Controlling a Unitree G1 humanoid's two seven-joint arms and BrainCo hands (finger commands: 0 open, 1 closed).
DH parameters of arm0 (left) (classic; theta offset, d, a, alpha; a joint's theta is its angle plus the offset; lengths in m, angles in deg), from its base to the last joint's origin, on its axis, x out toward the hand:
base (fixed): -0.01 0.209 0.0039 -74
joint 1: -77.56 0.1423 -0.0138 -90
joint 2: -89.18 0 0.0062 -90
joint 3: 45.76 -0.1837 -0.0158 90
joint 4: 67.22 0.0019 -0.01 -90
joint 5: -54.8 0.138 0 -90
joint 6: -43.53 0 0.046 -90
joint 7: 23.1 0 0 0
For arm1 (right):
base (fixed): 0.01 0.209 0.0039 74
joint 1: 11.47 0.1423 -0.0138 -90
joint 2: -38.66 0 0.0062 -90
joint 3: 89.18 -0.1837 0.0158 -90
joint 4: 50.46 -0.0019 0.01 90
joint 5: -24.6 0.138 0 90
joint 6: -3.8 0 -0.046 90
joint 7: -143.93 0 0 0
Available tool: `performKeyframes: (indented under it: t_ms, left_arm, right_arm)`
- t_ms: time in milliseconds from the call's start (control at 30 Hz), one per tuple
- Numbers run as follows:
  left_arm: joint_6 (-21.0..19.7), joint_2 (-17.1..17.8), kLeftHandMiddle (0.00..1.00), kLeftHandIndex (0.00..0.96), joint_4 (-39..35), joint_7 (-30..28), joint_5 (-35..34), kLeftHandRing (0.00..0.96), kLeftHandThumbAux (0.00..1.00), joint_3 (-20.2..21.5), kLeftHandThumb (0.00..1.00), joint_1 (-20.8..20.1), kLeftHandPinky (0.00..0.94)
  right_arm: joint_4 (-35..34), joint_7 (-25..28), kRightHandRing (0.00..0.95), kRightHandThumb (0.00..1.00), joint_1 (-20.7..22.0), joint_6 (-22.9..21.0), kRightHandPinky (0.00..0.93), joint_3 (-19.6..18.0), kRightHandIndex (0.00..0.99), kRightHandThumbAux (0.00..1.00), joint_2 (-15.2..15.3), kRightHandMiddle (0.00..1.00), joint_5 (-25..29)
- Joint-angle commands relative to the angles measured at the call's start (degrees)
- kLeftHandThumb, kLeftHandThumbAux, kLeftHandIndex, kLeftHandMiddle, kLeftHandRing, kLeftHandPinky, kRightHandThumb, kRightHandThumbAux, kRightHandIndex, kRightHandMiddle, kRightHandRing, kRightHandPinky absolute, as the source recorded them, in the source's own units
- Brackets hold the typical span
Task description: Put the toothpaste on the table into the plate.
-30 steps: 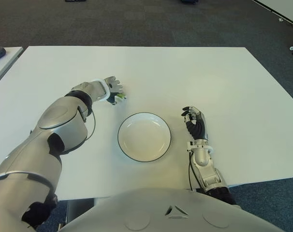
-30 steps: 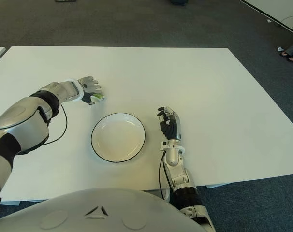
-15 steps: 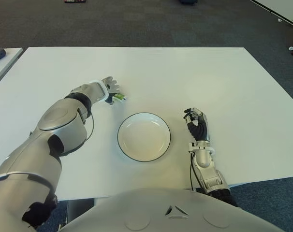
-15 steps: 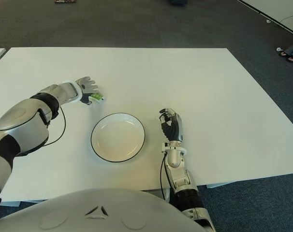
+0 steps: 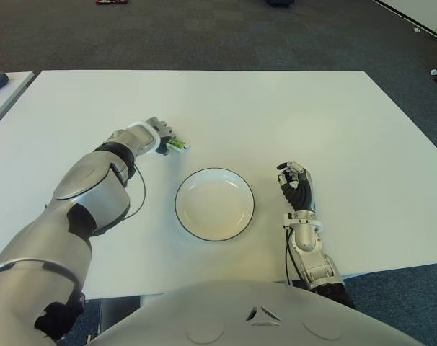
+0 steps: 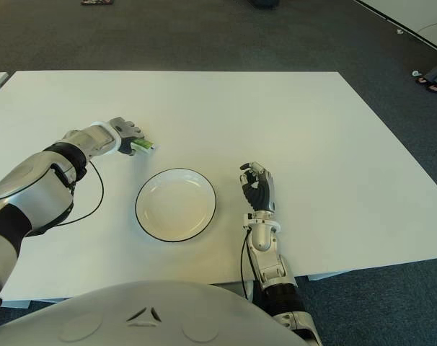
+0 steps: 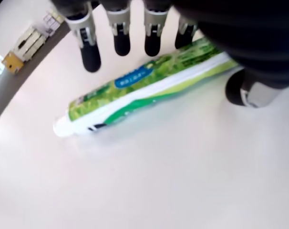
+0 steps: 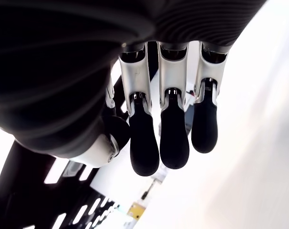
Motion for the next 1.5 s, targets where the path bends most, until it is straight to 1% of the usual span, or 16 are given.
performKeyframes:
  t_ms: [33, 167, 300, 500, 567, 633, 700, 800, 900, 1067, 1167, 1267, 1400, 1500]
  left_arm:
    - [-0.1, 0.9, 0.086, 0.0, 1.4, -5.7, -2.2, 0.065, 0.36, 2.2, 0.491, 3.9, 0.193]
    - [-0.6, 1.2, 0.092, 0.0, 1.3, -7.0, -4.3, 0.081, 0.36, 4.5, 0.493, 4.3, 0.197]
    - [-1.6, 1.2, 0.098, 0.008, 1.2, -8.1, -6.4, 0.106, 0.371, 7.1, 0.518, 4.8, 0.213]
    - [-2.5, 1.3, 0.113, 0.05, 0.9, -9.3, -9.5, 0.136, 0.383, 10.7, 0.563, 5.3, 0.237]
    - [-2.9, 1.4, 0.126, 0.087, 0.7, -9.4, -10.6, 0.152, 0.385, 12.0, 0.581, 5.5, 0.266]
    - [-3.4, 1.4, 0.15, 0.164, 0.6, -9.4, -12.0, 0.183, 0.385, 13.5, 0.604, 5.8, 0.329]
    - [-3.8, 1.4, 0.167, 0.188, 0.5, -9.5, -13.4, 0.205, 0.384, 15.1, 0.615, 6.1, 0.353]
    - [-4.1, 1.4, 0.187, 0.2, 0.3, -9.9, -14.9, 0.225, 0.384, 16.8, 0.625, 6.6, 0.341]
    - [-4.5, 1.3, 0.2, 0.196, 0.1, -11.1, -17.5, 0.234, 0.385, 19.4, 0.62, 7.0, 0.322]
    - [-5.0, 1.3, 0.205, 0.183, -0.1, -12.4, -18.7, 0.237, 0.384, 21.1, 0.604, 7.4, 0.303]
    - [-5.1, 1.4, 0.188, 0.163, -0.1, -12.9, -19.1, 0.217, 0.384, 21.5, 0.579, 7.6, 0.26]
    - [-5.0, 1.5, 0.177, 0.153, -0.2, -13.1, -19.1, 0.202, 0.386, 21.6, 0.565, 7.6, 0.238]
    - [-4.8, 1.6, 0.165, 0.143, -0.3, -13.1, -18.7, 0.187, 0.386, 21.5, 0.547, 7.8, 0.223]
    - [-4.7, 1.6, 0.157, 0.137, -0.4, -12.8, -18.2, 0.176, 0.386, 21.2, 0.533, 8.0, 0.215]
  right_arm:
    - [0.2, 0.4, 0.662, 0.699, -0.1, 1.1, 0.561, -0.7, 0.43, 0.733, 0.4, 0.678, 0.9]
    - [0.8, 0.1, 0.662, 0.699, 0.1, 2.4, 0.567, -1.1, 0.431, 0.733, 0.5, 0.677, 0.9]
    - [1.2, 0.1, 0.665, 0.7, 0.2, 3.2, 0.59, -1.4, 0.431, 0.732, 0.6, 0.678, 1.1]
    - [1.9, 0.0, 0.646, 0.701, 0.5, 4.1, 0.538, -1.8, 0.431, 0.731, 0.8, 0.663, 0.7]
    - [2.2, -0.2, 0.643, 0.702, 0.6, 4.4, 0.532, -1.9, 0.432, 0.731, 1.0, 0.66, 0.4]
    - [2.4, -0.3, 0.64, 0.702, 0.7, 4.8, 0.529, -2.0, 0.432, 0.731, 1.1, 0.656, 0.3]
    - [2.6, -0.3, 0.638, 0.702, 0.8, 5.1, 0.525, -2.1, 0.432, 0.73, 1.1, 0.654, 0.4]
    - [2.6, 0.1, 0.636, 0.702, 0.8, 5.2, 0.526, -2.1, 0.432, 0.73, 1.1, 0.651, 0.7]
    - [1.6, 0.4, 0.637, 0.702, 0.4, 4.6, 0.526, -2.1, 0.431, 0.73, 1.0, 0.651, 0.8]
    - [0.7, 0.6, 0.643, 0.701, 0.1, 3.7, 0.537, -2.3, 0.431, 0.73, 0.9, 0.657, 0.7]
    - [0.3, 0.7, 0.653, 0.7, 0.0, 3.2, 0.543, -2.4, 0.431, 0.731, 0.8, 0.666, 0.7]
    - [0.2, 0.7, 0.656, 0.7, 0.0, 3.2, 0.537, -2.5, 0.431, 0.731, 0.8, 0.67, 0.6]
    - [0.8, 0.4, 0.653, 0.7, 0.4, 3.3, 0.514, -2.7, 0.431, 0.731, 1.2, 0.669, 0.2]
    - [1.1, -0.3, 0.656, 0.702, 0.5, 3.8, 0.527, -2.7, 0.432, 0.73, 1.4, 0.671, -0.5]
